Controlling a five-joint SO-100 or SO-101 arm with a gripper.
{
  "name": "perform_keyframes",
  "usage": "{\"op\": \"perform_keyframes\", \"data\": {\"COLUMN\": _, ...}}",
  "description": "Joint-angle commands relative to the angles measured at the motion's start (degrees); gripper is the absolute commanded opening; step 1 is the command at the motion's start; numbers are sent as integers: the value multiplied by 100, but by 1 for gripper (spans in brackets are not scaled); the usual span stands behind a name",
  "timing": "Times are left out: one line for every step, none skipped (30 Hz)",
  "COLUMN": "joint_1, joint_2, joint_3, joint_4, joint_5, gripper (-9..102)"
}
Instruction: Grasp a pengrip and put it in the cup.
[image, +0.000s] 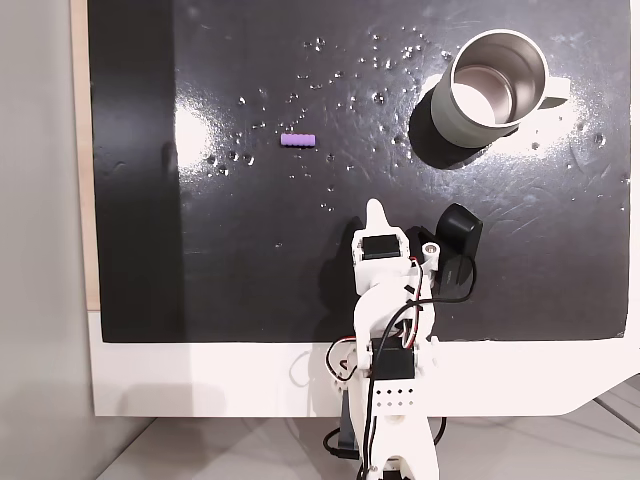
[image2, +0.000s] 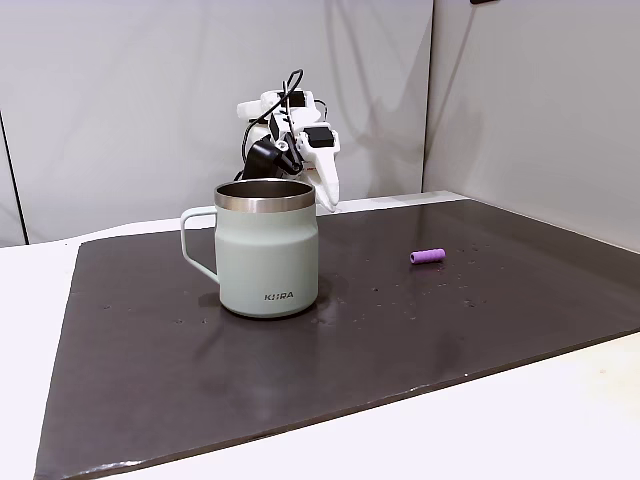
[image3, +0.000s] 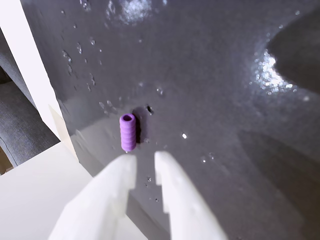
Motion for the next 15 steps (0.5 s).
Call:
{"op": "perform_keyframes", "data": {"joint_1": -193, "joint_2": 79, "joint_3": -35, "joint_4": -176, "joint_5": -308, "gripper": 0}}
{"op": "perform_keyframes", "data": {"joint_1": -193, "joint_2": 79, "joint_3": -35, "joint_4": -176, "joint_5": -308, "gripper": 0}}
{"op": "perform_keyframes", "data": {"joint_1": -193, "joint_2": 79, "joint_3": -35, "joint_4": -176, "joint_5": -308, "gripper": 0}}
{"op": "perform_keyframes", "data": {"joint_1": -193, "joint_2": 79, "joint_3": -35, "joint_4": -176, "joint_5": -308, "gripper": 0}}
{"op": "perform_keyframes", "data": {"joint_1": -193, "joint_2": 79, "joint_3": -35, "joint_4": -176, "joint_5": -308, "gripper": 0}}
{"op": "perform_keyframes", "data": {"joint_1": -193, "joint_2": 79, "joint_3": -35, "joint_4": -176, "joint_5": -308, "gripper": 0}}
{"op": "perform_keyframes", "data": {"joint_1": -193, "joint_2": 79, "joint_3": -35, "joint_4": -176, "joint_5": -308, "gripper": 0}}
{"op": "perform_keyframes", "data": {"joint_1": -193, "joint_2": 79, "joint_3": -35, "joint_4": -176, "joint_5": -308, "gripper": 0}}
{"op": "perform_keyframes", "data": {"joint_1": -193, "joint_2": 79, "joint_3": -35, "joint_4": -176, "joint_5": -308, "gripper": 0}}
{"op": "perform_keyframes", "data": {"joint_1": -193, "joint_2": 79, "joint_3": -35, "joint_4": -176, "joint_5": -308, "gripper": 0}}
{"op": "perform_keyframes", "data": {"joint_1": -202, "joint_2": 79, "joint_3": -35, "joint_4": -176, "joint_5": -308, "gripper": 0}}
{"op": "perform_keyframes", "data": {"joint_1": -237, "joint_2": 79, "joint_3": -44, "joint_4": -176, "joint_5": -325, "gripper": 0}}
{"op": "perform_keyframes", "data": {"joint_1": -272, "joint_2": 79, "joint_3": -114, "joint_4": -149, "joint_5": -404, "gripper": 0}}
{"op": "perform_keyframes", "data": {"joint_1": -299, "joint_2": 79, "joint_3": -229, "joint_4": -114, "joint_5": -475, "gripper": 0}}
{"op": "perform_keyframes", "data": {"joint_1": -360, "joint_2": 79, "joint_3": -369, "joint_4": -44, "joint_5": -562, "gripper": 0}}
